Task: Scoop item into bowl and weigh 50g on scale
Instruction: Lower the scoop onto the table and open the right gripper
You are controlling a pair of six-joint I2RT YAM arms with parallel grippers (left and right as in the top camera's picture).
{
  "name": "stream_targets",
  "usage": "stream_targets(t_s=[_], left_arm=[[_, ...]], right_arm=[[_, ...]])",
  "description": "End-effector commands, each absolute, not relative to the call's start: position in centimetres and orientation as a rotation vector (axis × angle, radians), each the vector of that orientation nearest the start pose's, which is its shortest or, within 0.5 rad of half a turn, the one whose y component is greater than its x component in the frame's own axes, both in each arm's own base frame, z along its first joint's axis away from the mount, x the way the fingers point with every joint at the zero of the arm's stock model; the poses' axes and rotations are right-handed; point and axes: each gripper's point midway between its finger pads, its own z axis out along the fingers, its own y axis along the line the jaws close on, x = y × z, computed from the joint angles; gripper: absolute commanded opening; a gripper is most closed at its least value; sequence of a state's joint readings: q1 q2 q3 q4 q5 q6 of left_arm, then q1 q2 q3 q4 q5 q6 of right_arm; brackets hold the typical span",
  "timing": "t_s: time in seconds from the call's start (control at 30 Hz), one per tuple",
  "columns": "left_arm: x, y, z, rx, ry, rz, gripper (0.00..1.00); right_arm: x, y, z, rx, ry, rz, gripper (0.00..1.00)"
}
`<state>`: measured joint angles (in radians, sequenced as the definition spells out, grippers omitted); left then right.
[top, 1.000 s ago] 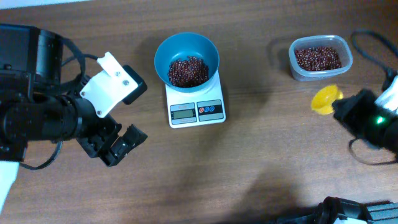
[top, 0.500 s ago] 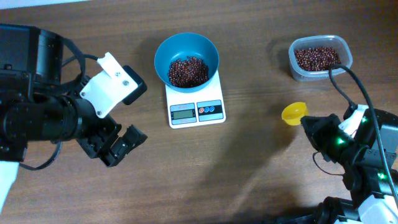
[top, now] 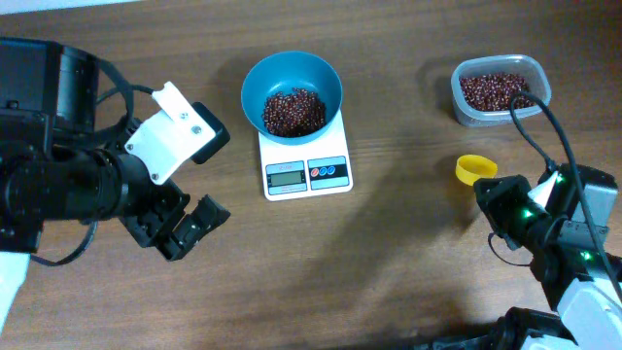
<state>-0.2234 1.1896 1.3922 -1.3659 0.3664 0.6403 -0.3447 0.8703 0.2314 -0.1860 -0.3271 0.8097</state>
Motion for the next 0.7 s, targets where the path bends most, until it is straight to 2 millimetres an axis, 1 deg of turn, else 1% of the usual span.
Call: stream_targets(t_s=[0.0, 0.07, 0.1, 0.13, 0.17, 0.2, 0.3, 0.37, 0.4, 0.43, 0.47, 0.5, 0.53, 0.57, 0.6, 0.67], left_arm=[[22.2, -11.5, 25.3, 1.226, 2.339, -0.365, 0.99], [22.2, -11.5, 25.3, 1.226, 2.339, -0.365, 0.99], [22.2, -11.5, 25.3, 1.226, 2.339, -0.365, 0.99], [22.2, -11.5, 25.3, 1.226, 2.339, -0.365, 0.99], [22.2, -11.5, 25.3, 1.225, 2.34, -0.364, 0.99], [22.2, -11.5, 25.3, 1.226, 2.339, -0.365, 0.99], [22.2, -11.5, 25.3, 1.226, 2.34, -0.365, 0.99], [22.2, -11.5, 25.3, 1.226, 2.34, -0.364, 0.99], [22.2, -11.5, 25.3, 1.226, 2.34, -0.365, 0.99], [22.2, -11.5, 25.3, 1.226, 2.339, -0.365, 0.99], [22.2, -11.5, 25.3, 1.226, 2.339, -0.365, 0.99], [22.2, -11.5, 25.3, 1.226, 2.34, -0.365, 0.99], [22.2, -11.5, 25.3, 1.225, 2.34, -0.364, 0.99], [22.2, -11.5, 25.3, 1.226, 2.339, -0.365, 0.99], [22.2, -11.5, 25.3, 1.226, 2.339, -0.365, 0.99], [22.2, -11.5, 25.3, 1.226, 2.339, -0.365, 0.99]], right_arm=[[24.1, -3.2, 2.7, 1.243, 2.159, 0.577, 0.4], [23.7, -3.1, 1.7, 1.273, 2.193, 0.572, 0.45], [23.5, -3.0, 1.3, 1.282, 2.212, 0.568, 0.52], [23.4, -3.0, 1.0, 1.273, 2.232, 0.56, 0.7], [23.3, -3.1, 0.9, 1.257, 2.241, 0.546, 0.82], [23.4, -3.2, 1.0, 1.244, 2.243, 0.535, 0.99], [23.5, -3.9, 1.1, 1.251, 2.228, 0.485, 0.99], [23.7, -4.0, 1.6, 1.247, 2.222, 0.486, 0.99], [23.6, -3.9, 1.9, 1.255, 2.232, 0.485, 0.99], [23.0, -3.9, 1.9, 1.279, 2.256, 0.472, 0.99], [22.0, -3.8, 1.6, 1.323, 2.298, 0.44, 0.99], [20.1, -3.9, 1.3, 1.396, 2.367, 0.368, 0.99], [18.5, -4.1, 1.3, 1.453, 2.422, 0.295, 0.99], [17.0, -4.5, 1.8, 1.503, 2.472, 0.213, 0.99], [16.1, -4.7, 2.9, 1.535, 2.508, 0.158, 0.99], [15.3, -5.4, 5.3, 1.559, 2.53, 0.063, 0.99]])
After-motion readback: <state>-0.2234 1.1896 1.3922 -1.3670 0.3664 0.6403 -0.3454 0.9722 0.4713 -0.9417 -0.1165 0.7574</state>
